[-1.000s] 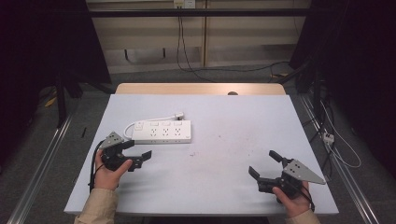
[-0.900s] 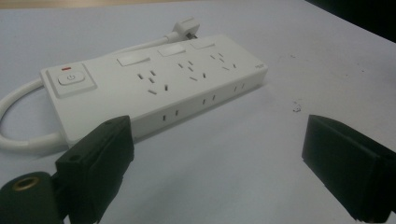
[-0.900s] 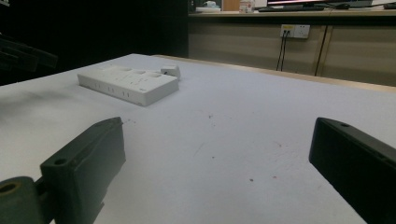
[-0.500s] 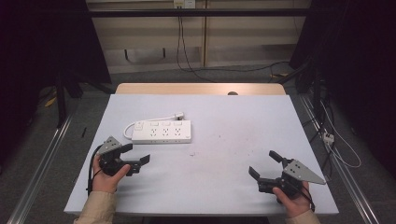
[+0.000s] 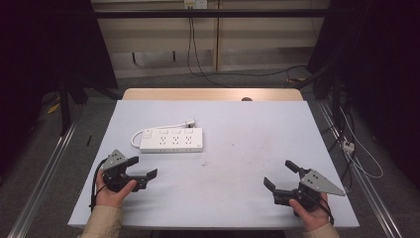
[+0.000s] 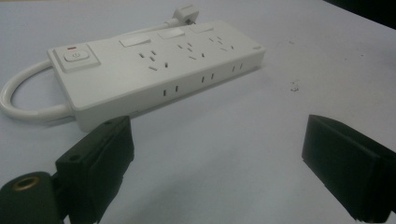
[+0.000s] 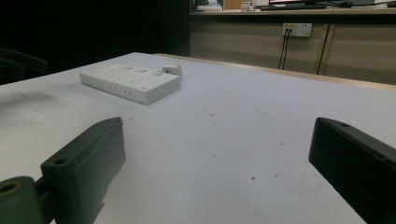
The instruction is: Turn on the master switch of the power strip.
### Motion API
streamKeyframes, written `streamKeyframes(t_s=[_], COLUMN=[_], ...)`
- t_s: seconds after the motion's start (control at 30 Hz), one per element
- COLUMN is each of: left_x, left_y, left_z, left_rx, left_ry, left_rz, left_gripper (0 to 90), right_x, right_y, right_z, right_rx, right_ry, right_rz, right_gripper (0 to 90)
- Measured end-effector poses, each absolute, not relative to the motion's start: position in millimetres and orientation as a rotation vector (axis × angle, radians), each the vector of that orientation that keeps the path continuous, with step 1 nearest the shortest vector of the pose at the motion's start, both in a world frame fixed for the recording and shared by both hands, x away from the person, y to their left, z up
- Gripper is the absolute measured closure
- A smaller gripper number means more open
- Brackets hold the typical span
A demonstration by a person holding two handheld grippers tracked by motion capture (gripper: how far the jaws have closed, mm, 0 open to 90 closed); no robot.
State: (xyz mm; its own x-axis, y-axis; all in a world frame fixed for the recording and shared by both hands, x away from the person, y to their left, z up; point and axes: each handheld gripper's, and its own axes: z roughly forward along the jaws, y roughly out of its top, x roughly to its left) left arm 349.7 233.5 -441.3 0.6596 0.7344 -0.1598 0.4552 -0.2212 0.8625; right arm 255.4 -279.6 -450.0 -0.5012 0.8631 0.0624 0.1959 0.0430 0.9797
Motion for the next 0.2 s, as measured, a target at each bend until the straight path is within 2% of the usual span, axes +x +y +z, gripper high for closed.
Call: streamKeyframes(t_s=[0.2], left_x=[346.7], left_y=[237.1], left_z=[-440.4], left_rx=[1.848], left_ry=[0.95], left_rz=[0.349], left_gripper=[8.9], right_x=[256.7], right_y=[-278.7], right_z=[-450.1], right_rx=[1.078], right_ry=[1.75], right_rz=[1.495], right_gripper=[3.3])
